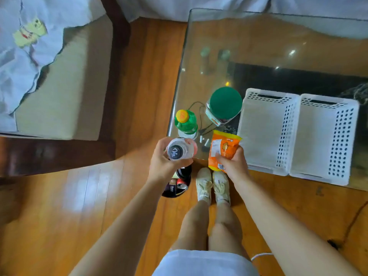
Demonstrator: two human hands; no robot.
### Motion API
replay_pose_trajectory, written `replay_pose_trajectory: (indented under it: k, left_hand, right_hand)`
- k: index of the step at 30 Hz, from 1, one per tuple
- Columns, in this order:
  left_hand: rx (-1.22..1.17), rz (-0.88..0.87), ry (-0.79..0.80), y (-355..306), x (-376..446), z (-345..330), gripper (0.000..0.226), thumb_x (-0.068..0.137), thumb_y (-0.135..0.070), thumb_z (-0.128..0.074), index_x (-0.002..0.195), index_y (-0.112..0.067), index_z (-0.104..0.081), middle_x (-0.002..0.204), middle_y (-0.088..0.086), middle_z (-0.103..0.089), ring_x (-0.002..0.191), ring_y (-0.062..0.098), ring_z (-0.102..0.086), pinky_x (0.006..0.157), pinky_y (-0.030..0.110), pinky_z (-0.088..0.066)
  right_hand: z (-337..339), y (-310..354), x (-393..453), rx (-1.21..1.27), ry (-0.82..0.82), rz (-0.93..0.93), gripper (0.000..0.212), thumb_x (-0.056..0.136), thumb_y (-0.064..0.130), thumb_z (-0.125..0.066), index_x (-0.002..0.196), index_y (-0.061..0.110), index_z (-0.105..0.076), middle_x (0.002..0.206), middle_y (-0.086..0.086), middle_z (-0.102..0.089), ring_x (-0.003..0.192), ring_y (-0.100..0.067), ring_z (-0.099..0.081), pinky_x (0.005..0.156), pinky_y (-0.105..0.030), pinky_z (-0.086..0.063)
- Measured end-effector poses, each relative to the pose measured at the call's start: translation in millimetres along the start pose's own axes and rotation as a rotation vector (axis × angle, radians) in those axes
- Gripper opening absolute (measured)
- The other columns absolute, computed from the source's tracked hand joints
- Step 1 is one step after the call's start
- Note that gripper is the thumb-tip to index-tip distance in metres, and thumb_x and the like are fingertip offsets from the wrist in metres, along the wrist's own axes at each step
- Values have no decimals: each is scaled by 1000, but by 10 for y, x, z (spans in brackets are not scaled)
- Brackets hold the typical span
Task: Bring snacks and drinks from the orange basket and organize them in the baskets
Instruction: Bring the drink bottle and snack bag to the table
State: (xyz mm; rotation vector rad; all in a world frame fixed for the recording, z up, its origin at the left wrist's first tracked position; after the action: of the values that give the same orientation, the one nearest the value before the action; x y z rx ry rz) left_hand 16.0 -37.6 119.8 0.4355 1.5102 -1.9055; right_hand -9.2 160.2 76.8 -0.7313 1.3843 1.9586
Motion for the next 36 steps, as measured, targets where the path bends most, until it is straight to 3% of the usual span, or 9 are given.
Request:
replay_pose_trajectory:
  k: [4,9,14,21,25,28,32,34,36]
  left_hand:
    - [50,-22,-5,83,221,-160,62,52,-2,-85,101,-26,-53,83,-20,-62,71,-16,-59,58,3,-45]
    - [70,1,4,198,355,-320,71,53,-4,-85,113,-24,-52,96,-19,-60,88,-4,-60,78,21,-50]
    - [55,6,-12,293,355,-394,65,51,-10,-84,95,-43,-50,93,-19,-60,77,-16,-58,63,3,-44]
    - [1,19,21,359,362,-408,69,57,-4,-82,105,-41,-49,104,-17,-56,89,-11,-57,77,15,-48]
    - [-46,20,15,366,337,-414,70,62,2,-78,116,-30,-49,104,-17,-55,83,-20,-56,65,1,-44]
    - [-66,36,24,349,312,-445,70,65,1,-78,124,-22,-48,106,-12,-56,88,-13,-57,69,3,-46]
    - [-93,89,85,413,305,-493,64,67,3,-77,117,-21,-45,100,-11,-57,79,-17,-58,64,2,-45]
    - [-140,180,70,429,213,-485,67,69,3,-76,121,-19,-41,98,-21,-57,80,-15,-58,60,0,-43]
    - [-140,268,27,464,159,-492,70,71,0,-75,125,-28,-41,94,-33,-53,88,-7,-52,68,3,-42]
  right_hand:
    - [-129,-62,306,-68,58,-13,64,80,24,-70,133,14,-35,131,-7,-52,120,-28,-52,95,-34,-40]
    - [-242,-102,555,-102,70,3,57,80,21,-71,128,13,-41,127,-8,-55,115,-28,-54,87,-29,-40]
    - [-322,-139,692,-188,53,0,59,80,20,-71,130,13,-42,126,-7,-55,114,-28,-55,84,-28,-39]
    - [-321,-211,763,-158,118,-45,58,82,11,-67,134,14,-39,133,-7,-51,122,-28,-50,92,-33,-40]
    - [-305,-239,759,-156,110,-58,77,87,6,-60,148,19,-14,148,-7,-36,134,-28,-39,105,-42,-37]
    - [-290,-235,737,-185,95,-47,90,87,8,-60,149,20,4,154,-7,-22,139,-28,-29,109,-44,-32]
    - [-258,-208,710,-184,90,12,93,86,10,-62,149,20,6,158,-4,-9,144,-25,-18,115,-44,-26]
    - [-230,-151,631,-192,125,38,91,87,13,-61,149,21,4,159,-2,-6,145,-24,-16,116,-44,-24]
    - [-176,-124,590,-175,136,19,87,88,15,-60,149,23,0,158,-2,-10,143,-24,-21,112,-43,-26]
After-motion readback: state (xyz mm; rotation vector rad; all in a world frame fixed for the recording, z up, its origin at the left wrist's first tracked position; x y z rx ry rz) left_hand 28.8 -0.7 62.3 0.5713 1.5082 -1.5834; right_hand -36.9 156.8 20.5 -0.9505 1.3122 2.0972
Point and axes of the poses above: each hand's wrist, its own x-axis towards the middle knuckle, its own z-axis out of the back of the hand, y = z × x, the point moved 3 cm from there along x, towards the middle knuckle
